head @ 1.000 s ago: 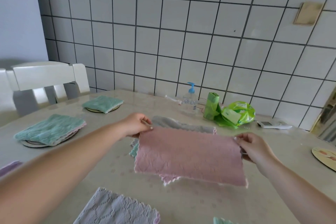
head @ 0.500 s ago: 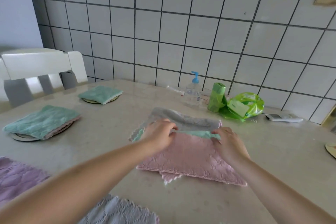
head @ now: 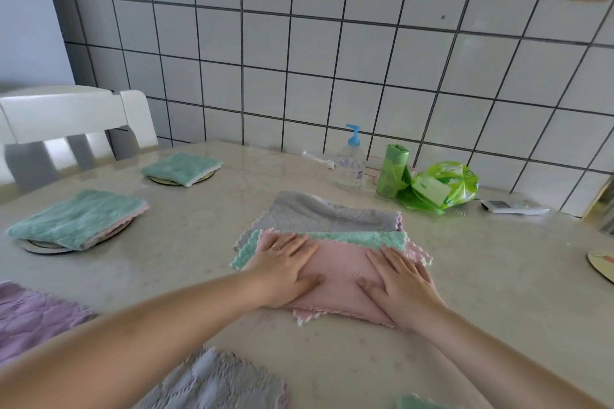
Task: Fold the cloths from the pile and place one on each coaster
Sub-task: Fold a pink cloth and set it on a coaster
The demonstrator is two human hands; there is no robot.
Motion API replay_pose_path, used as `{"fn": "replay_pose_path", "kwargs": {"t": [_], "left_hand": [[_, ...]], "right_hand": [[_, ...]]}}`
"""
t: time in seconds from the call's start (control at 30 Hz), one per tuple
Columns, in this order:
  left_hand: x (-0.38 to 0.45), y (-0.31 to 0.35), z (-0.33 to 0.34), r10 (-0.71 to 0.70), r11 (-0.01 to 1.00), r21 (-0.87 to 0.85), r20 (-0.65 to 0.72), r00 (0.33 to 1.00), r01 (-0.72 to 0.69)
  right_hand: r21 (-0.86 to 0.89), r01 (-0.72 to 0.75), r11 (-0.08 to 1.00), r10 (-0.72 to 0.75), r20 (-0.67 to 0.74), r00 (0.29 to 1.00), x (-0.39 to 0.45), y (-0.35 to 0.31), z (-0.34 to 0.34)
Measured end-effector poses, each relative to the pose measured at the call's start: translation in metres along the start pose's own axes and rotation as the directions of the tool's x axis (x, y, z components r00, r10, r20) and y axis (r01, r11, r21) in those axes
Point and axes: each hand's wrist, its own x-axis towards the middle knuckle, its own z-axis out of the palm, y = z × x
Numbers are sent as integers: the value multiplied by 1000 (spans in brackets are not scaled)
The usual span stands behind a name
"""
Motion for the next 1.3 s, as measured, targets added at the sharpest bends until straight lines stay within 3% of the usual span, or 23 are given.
{"fn": "replay_pose_path", "kwargs": {"t": [0.23, 0.8, 0.87, 0.93, 1.1, 1.17, 1.3], "left_hand": [[-13, -29, -1, -88, 996, 3, 35, 996, 88], [-18, -24, -3, -151, 987, -50, 38, 988, 153], [-18, -23, -5, -140, 990, -26, 35, 989, 141], [-18, -23, -5, -121, 992, 34, 36, 992, 120], [-17, -23, -2, -17, 983, 185, 13, 1000, 15], [-17, -24, -4, 0, 985, 174, 47, 999, -8], [-19, -23, -12, -20, 994, 111, 162, 987, 2]], "right_hand": [[-33, -118, 992, 121, 102, 987, -11, 31, -6], [-66, -112, 992, 114, 28, 993, -11, 33, 2], [-91, -66, 994, 64, -25, 998, -10, 35, 1], [-173, 92, 981, -112, -107, 988, -7, 33, -2], [-327, 486, 810, -539, -92, 837, 11, 33, -6], [-295, 532, 794, -571, -59, 819, 14, 34, -7], [-166, 523, 836, -516, 88, 852, 10, 32, -11]]}}
